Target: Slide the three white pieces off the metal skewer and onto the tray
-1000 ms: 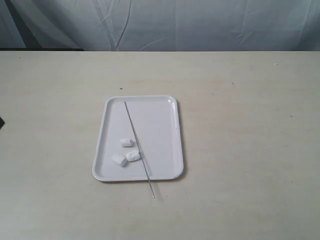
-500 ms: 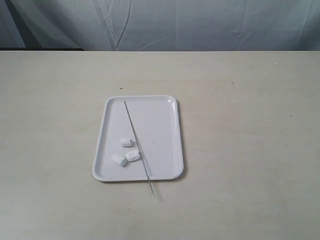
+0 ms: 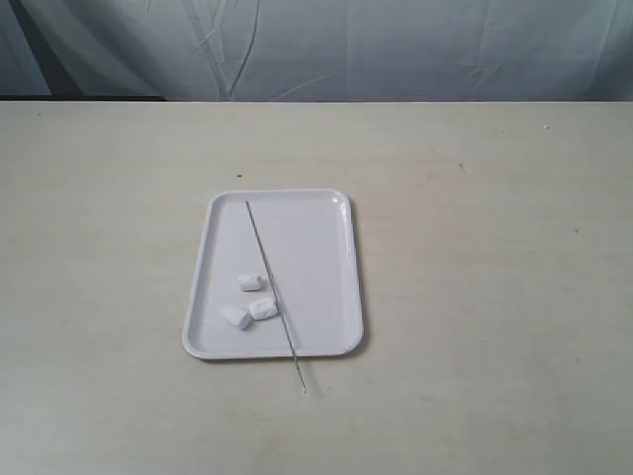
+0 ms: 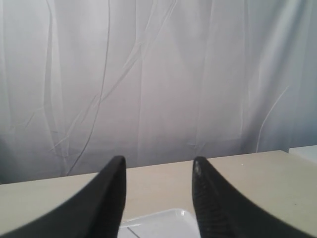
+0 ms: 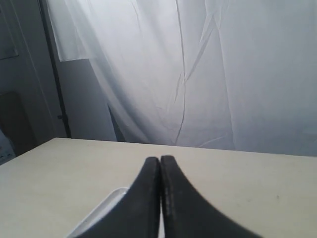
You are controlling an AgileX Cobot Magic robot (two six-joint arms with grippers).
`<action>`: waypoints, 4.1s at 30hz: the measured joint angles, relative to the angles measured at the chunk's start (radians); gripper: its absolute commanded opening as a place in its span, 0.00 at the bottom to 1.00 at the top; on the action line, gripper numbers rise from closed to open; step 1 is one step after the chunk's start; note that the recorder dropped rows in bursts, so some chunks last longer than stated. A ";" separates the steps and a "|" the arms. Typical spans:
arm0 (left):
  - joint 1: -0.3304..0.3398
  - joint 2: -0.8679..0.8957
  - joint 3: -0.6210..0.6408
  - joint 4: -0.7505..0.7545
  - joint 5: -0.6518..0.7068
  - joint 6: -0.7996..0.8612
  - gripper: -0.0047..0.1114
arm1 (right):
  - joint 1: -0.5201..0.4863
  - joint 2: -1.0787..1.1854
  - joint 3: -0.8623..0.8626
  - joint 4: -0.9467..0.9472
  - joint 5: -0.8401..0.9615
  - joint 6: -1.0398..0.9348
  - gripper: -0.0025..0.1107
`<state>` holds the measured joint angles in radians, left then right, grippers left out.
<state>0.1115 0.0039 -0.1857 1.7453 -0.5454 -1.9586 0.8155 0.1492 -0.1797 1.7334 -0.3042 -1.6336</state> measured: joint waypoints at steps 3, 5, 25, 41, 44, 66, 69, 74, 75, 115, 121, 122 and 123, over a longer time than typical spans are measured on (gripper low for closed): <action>0.000 0.000 0.000 0.000 -0.022 0.000 0.30 | -0.105 0.000 0.000 -0.025 -0.007 -0.013 0.02; 0.000 0.000 0.000 0.000 -0.024 0.003 0.21 | -0.221 0.000 0.000 -0.005 -0.007 -0.015 0.02; 0.000 0.000 0.177 -0.991 0.185 1.085 0.04 | -0.612 0.000 0.178 -0.300 0.054 0.191 0.02; 0.000 0.000 0.181 -1.512 0.397 1.612 0.04 | -0.619 -0.141 0.178 -1.784 0.555 1.586 0.02; 0.000 0.000 0.181 -1.662 0.473 1.768 0.04 | -0.676 -0.141 0.178 -1.787 0.609 1.602 0.02; 0.000 0.000 0.183 -1.999 0.849 2.170 0.04 | -0.929 -0.141 0.178 -1.701 0.678 1.608 0.02; 0.000 0.000 0.183 -1.961 0.849 2.115 0.04 | -0.929 -0.141 0.178 -1.715 0.678 1.608 0.02; 0.000 0.000 0.183 -1.938 0.877 2.098 0.04 | -0.929 -0.141 0.178 -1.733 0.678 1.608 0.02; 0.000 0.000 0.183 -1.934 0.882 2.098 0.04 | -0.929 -0.141 0.178 -1.733 0.678 1.608 0.02; -0.021 0.000 0.183 -1.930 0.894 2.100 0.04 | -0.929 -0.141 0.178 -1.739 0.676 1.608 0.02; -0.021 0.000 0.183 -1.930 0.894 2.100 0.04 | -0.929 -0.141 0.178 -1.739 0.676 1.608 0.02; -0.021 0.000 0.183 -1.930 0.894 2.100 0.04 | -0.929 -0.141 0.178 -1.739 0.676 1.608 0.02; -0.021 0.000 0.183 -1.930 0.894 2.100 0.04 | -0.929 -0.141 0.178 -1.739 0.676 1.608 0.02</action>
<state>0.0909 0.0039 -0.0026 -0.1849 0.3484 0.1414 -0.1136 0.0078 -0.0014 -0.0054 0.3721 -0.0259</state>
